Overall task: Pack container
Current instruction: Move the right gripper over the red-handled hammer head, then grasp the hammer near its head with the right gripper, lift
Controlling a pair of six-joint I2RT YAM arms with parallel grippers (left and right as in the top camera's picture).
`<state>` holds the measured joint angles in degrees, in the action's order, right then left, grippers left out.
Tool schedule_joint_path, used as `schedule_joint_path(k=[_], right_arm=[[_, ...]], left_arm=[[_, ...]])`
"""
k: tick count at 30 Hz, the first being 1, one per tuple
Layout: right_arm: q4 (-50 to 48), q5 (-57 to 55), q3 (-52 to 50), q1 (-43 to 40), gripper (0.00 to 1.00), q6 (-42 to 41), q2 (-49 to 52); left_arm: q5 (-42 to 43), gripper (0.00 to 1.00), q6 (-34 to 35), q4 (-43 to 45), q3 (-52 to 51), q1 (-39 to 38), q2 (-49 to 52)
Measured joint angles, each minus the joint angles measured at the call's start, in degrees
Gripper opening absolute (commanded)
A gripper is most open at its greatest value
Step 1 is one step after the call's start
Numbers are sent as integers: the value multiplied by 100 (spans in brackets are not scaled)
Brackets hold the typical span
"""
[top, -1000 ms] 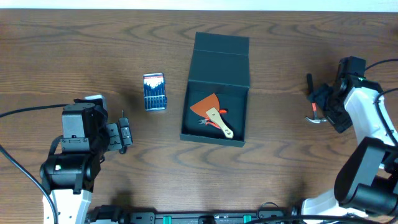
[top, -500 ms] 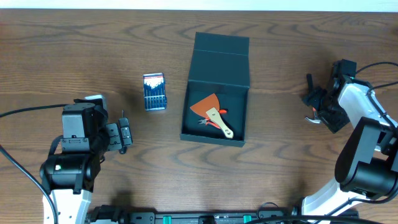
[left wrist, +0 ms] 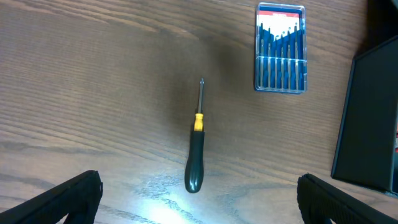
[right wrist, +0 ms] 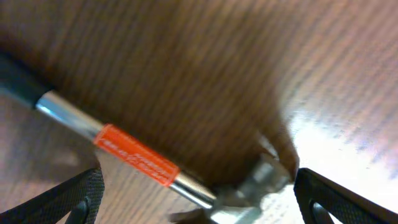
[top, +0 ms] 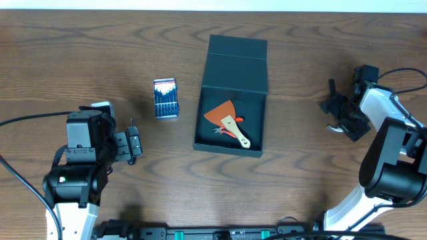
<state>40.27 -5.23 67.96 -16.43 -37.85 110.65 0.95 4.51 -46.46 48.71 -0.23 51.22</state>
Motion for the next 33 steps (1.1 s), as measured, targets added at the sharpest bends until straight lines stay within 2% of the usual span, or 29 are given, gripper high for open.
schedule_joint_path(k=[3,22,28,33], right_arm=[[-9,76,39,0,98,52,33],[68,181,59,0,52,177,42],[85,197,61,2,46,192,42],[122,212,63,2,33,212,42]], left_arm=[[0,99,0,0,0,0,0],[0,99,0,0,0,0,0],[0,98,0,0,0,0,0],[0,98,0,0,0,0,0]])
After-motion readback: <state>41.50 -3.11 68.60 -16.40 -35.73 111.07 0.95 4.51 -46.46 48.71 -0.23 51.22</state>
